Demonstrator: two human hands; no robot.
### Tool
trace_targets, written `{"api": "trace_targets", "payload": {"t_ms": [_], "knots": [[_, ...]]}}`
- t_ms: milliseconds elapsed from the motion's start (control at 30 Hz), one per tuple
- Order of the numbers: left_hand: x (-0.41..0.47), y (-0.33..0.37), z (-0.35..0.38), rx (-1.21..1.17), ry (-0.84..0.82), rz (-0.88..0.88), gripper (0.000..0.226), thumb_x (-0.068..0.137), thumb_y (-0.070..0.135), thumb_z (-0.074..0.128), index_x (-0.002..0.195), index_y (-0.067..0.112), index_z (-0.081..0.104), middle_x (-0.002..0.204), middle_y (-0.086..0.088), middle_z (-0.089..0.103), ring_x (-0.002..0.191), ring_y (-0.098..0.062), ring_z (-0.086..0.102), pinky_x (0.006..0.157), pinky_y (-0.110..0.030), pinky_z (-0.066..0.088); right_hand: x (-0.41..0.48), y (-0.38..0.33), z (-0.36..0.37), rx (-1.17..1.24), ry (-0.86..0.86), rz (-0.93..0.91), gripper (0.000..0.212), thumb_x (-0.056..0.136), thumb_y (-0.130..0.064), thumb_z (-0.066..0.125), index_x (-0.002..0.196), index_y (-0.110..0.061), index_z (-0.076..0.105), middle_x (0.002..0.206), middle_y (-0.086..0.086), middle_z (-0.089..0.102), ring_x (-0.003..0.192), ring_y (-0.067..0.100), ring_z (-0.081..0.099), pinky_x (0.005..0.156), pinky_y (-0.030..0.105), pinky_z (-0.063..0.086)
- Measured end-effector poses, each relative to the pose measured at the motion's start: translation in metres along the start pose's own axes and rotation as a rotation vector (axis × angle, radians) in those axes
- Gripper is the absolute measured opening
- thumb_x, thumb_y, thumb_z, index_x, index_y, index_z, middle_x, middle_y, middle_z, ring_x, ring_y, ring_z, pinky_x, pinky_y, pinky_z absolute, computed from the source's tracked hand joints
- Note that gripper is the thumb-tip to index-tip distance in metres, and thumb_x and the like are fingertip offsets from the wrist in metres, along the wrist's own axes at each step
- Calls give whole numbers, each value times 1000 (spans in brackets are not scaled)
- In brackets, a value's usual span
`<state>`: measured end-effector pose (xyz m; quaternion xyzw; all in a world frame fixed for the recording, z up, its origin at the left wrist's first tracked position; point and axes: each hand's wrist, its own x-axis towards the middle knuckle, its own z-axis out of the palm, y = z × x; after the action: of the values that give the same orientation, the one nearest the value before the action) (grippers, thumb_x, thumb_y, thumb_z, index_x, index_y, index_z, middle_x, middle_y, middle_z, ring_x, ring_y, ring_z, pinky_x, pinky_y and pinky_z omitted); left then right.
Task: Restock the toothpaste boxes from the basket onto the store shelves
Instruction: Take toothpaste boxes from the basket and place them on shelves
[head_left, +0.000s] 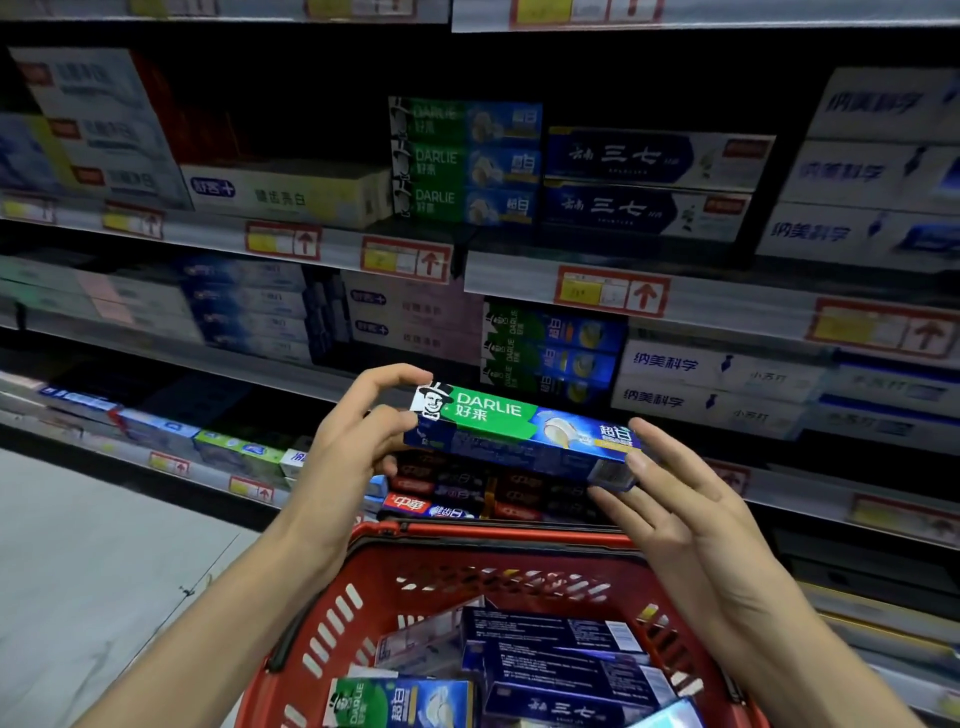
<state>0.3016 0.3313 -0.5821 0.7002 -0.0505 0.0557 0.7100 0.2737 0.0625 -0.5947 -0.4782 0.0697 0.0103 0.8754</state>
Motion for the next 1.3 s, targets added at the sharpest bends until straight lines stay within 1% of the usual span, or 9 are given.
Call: {"api": "trace_targets", "payload": {"t_ms": [133, 233, 333, 500, 600, 767, 1067, 1167, 1300], "knots": [[-4, 3, 5, -54, -61, 26, 40, 78, 10, 55, 112, 27, 69, 100, -13, 74, 90, -26, 61, 79, -41, 46, 2, 1, -4, -39, 34, -79, 50, 79, 0, 71, 128, -12, 66, 129, 18, 70, 117, 31, 71, 91, 37, 61], [-5, 3, 9, -81, -15, 49, 43, 73, 4, 59, 107, 27, 71, 107, -4, 75, 96, -24, 69, 89, -42, 52, 2, -2, -5, -35, 40, -131, 62, 73, 5, 72, 130, -19, 65, 128, 20, 69, 114, 30, 72, 87, 31, 62], [-3, 3, 8, -97, 64, 65, 50, 80, 6, 70, 120, 36, 69, 117, 2, 74, 111, -24, 71, 97, -42, 54, 1, -5, -1, -33, 3, -172, 70, 70, 4, 73, 134, -21, 63, 129, 16, 69, 111, 26, 73, 83, 24, 60], [1, 2, 4, -225, 169, 30, 44, 88, -5, 70, 125, 19, 68, 107, 7, 78, 109, -16, 73, 90, -27, 59, 1, -5, 11, -82, -42, -235, 67, 71, 3, 73, 133, -19, 61, 127, 2, 69, 114, 15, 72, 84, 21, 58], [1, 1, 2, -263, 203, 37, 41, 76, 10, 77, 116, 13, 71, 110, -1, 78, 109, -19, 74, 93, -29, 59, 1, -5, 16, -93, -53, -247, 66, 71, 3, 73, 133, -17, 60, 126, 3, 71, 116, 18, 71, 88, 25, 59], [2, -5, -5, -301, 257, 39, 28, 91, -7, 68, 114, 8, 72, 111, -6, 79, 110, -22, 74, 91, -27, 60, 5, -7, 24, -102, -75, -243, 61, 70, 1, 75, 129, -11, 60, 123, 4, 74, 116, 22, 71, 88, 26, 60], [33, 6, -26, 44, 399, 193, 21, 89, 3, 77, 106, 16, 79, 97, 4, 81, 96, -12, 76, 87, -26, 60, 28, -8, 63, -407, 22, -440, 45, 83, -5, 81, 122, -24, 71, 114, -16, 77, 111, 1, 70, 99, 29, 57], [53, 19, -33, 130, 445, 237, 19, 90, 7, 78, 102, 22, 79, 90, 11, 80, 90, -5, 75, 80, -18, 59, 41, -7, 82, -471, 30, -541, 41, 87, -6, 80, 123, -24, 70, 113, -15, 77, 111, 0, 70, 100, 28, 57], [84, 38, -43, 282, 521, 280, 21, 90, 12, 80, 104, 28, 79, 89, 14, 78, 87, -3, 74, 78, -21, 58, 62, -11, 103, -603, 60, -652, 40, 87, -12, 82, 124, -23, 69, 116, -11, 75, 111, 2, 70, 101, 34, 57]]}}
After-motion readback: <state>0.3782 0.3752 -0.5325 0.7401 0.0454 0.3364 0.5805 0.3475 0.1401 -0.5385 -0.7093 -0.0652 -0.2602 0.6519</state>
